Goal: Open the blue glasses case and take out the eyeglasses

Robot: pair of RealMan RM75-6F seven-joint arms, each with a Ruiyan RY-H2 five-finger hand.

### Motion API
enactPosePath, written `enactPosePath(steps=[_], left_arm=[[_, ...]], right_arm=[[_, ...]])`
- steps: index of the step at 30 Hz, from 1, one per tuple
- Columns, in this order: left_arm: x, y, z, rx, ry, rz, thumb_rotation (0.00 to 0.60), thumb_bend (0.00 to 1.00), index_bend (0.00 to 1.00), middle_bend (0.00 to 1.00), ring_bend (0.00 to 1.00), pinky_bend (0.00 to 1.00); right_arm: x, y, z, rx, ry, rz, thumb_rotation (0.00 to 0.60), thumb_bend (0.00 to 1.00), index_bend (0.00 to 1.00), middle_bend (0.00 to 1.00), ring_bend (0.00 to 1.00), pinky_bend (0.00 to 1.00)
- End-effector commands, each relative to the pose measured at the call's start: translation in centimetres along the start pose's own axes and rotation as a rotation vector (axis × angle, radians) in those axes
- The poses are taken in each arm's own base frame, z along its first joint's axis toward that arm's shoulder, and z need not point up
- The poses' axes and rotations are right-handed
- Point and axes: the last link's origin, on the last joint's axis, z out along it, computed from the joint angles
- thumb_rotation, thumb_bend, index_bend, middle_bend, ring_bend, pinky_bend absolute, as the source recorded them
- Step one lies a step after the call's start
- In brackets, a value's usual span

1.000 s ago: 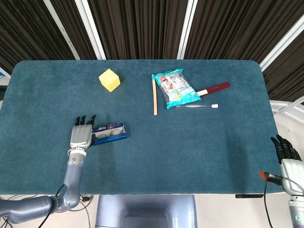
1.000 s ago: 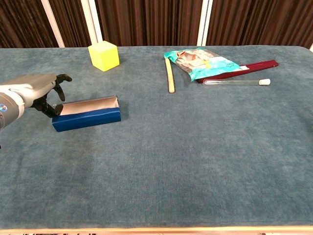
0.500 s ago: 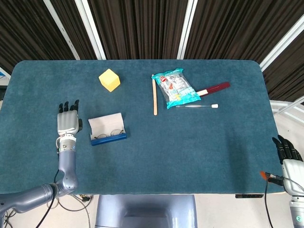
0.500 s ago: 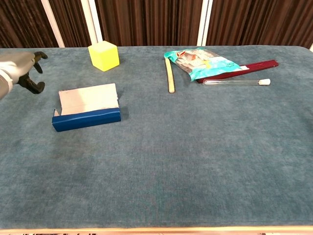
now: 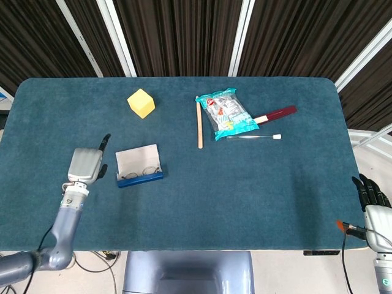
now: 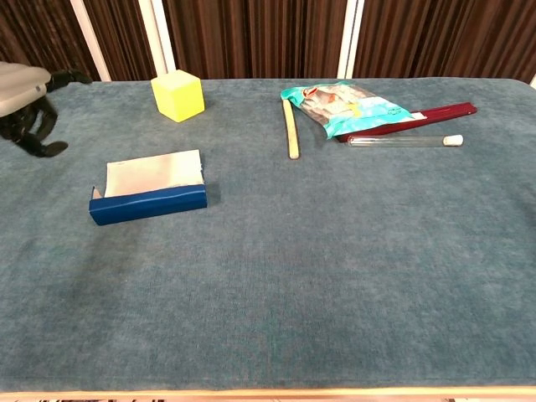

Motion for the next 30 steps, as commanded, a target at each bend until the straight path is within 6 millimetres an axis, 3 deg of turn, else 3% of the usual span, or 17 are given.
enactPosePath(steps=[1, 8, 30], left_arm=[[-0.7, -0.5, -1.7, -0.041, -0.136, 0.004, 0.6, 0.34, 0.12, 0.98, 0.9, 0.95], [-1.8, -0.1, -2.5, -0.096, -0.261, 0.057, 0.6, 0.34, 0.19, 1.0, 0.94, 0.98], [-4.1, 0.9, -2.5, -0.1, -0.326, 0.067, 0.6, 0.34, 0.18, 1.0, 0.95, 0.98]], right_arm=[[0.0, 0.0, 0.0, -0.001, 0.0, -0.001, 0.6, 0.17, 0.0, 0.0, 0.0, 0.18], [0.0, 0.0, 0.0, -0.001, 0.0, -0.001, 0.6, 0.17, 0.0, 0.0, 0.0, 0.18], [0.0, 0.0, 0.0, 0.0, -0.005, -0.003, 0.6, 0.18, 0.0, 0.0, 0.0, 0.18]])
